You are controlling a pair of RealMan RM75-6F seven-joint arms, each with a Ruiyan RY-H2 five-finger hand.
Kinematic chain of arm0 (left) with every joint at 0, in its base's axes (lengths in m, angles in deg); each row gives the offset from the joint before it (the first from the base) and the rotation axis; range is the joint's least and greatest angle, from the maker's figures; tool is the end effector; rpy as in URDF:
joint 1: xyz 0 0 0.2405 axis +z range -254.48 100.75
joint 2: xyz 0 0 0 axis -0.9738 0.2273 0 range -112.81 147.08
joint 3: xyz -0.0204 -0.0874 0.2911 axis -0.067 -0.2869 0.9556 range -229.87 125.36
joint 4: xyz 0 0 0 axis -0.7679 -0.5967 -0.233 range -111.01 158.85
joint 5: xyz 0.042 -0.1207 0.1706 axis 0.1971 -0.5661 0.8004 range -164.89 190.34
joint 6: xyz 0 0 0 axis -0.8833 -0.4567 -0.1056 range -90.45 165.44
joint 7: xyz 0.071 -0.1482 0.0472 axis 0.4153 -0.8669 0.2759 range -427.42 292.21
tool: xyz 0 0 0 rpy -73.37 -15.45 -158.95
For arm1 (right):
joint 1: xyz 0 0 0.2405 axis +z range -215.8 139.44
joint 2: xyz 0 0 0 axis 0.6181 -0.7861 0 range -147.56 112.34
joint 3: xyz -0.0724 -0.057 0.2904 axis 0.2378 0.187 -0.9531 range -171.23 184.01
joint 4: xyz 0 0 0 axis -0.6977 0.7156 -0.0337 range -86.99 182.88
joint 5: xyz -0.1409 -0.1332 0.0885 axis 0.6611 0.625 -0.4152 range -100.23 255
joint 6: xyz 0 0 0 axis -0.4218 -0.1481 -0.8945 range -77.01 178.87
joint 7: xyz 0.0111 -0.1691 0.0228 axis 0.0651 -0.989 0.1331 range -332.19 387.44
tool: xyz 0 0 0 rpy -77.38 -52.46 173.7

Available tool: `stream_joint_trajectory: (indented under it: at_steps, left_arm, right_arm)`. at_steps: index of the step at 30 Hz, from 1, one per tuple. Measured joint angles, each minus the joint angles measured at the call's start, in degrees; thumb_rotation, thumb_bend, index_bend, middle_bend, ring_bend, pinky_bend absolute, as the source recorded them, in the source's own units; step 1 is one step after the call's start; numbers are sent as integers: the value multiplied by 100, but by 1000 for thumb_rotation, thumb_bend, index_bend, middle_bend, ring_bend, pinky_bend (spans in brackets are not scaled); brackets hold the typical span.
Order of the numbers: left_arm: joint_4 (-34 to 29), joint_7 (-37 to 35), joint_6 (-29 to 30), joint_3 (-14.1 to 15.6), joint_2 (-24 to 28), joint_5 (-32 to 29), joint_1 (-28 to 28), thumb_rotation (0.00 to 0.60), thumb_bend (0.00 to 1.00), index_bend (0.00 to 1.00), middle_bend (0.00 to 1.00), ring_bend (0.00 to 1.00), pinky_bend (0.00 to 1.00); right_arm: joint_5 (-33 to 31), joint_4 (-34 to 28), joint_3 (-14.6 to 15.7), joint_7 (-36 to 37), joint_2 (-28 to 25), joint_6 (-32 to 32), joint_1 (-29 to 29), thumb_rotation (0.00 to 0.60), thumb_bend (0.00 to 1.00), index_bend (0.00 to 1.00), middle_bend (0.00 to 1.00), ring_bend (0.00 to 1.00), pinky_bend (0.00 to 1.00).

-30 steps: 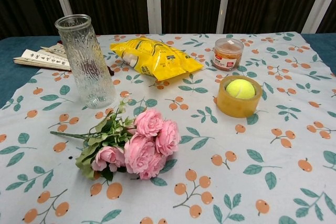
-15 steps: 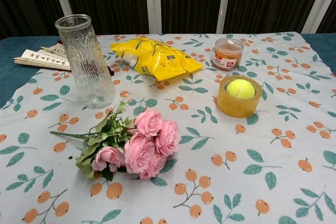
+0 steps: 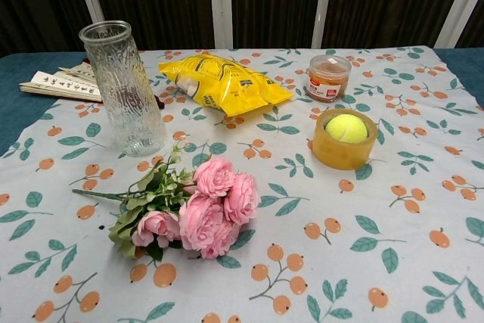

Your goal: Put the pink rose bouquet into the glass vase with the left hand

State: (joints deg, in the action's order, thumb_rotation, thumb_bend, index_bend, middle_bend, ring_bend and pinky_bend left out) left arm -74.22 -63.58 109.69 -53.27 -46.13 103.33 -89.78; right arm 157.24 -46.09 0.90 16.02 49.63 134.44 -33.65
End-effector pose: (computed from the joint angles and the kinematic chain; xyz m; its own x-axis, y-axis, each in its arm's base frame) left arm -0.3074 0.2423 0.1280 0.4294 0.1964 0.8815 0.8929 -0.2389 -0.3817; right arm -0.3611 -0.2181 0.1636 0.4875 -0.0111 0.8730 -0.8687 0.0936 0.4863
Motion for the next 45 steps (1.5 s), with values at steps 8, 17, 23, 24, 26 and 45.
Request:
stream_joint_trajectory:
  at_steps: [8,17,23,24,26,45]
  left_arm:
    - [-879,997,-926,-79,-82,-174,-638,600,119,66,38,31,162]
    - [-1201,1866,-1599,-390,-631,-1090,-1312,600,100,58,23,7,156]
    - [-984,2027,-1940,-539,-1188,-1606,-1693,600,96,56,22,7,156]
    - [-945,2088,-1975,-549,-1285,-1677,-1756,600,93,56,21,7,156]
    - [-908,2204,-2015,-548,-1394,-1801,-1837,600,79,56,20,7,155]
    - [-656,2780,-2413,-275,-2108,-2824,-2596,600,109,83,94,8,156]
  right_arm:
    - [-99,25,-48,136,-46,-22,-4,600,155,37,0,8,200]
    - [-125,42,-63,235,-81,-30,-10,600,155,37,0,8,200]
    - [-200,12,-73,219,-112,-73,-10,600,155,37,0,8,201]
    - [-204,12,-78,222,-115,-65,-12,600,155,37,0,8,201]
    - [-206,11,-82,233,-124,-48,-19,600,155,37,0,8,201]
    - [-247,-57,-89,307,-182,-60,-32,600,155,37,0,8,200]
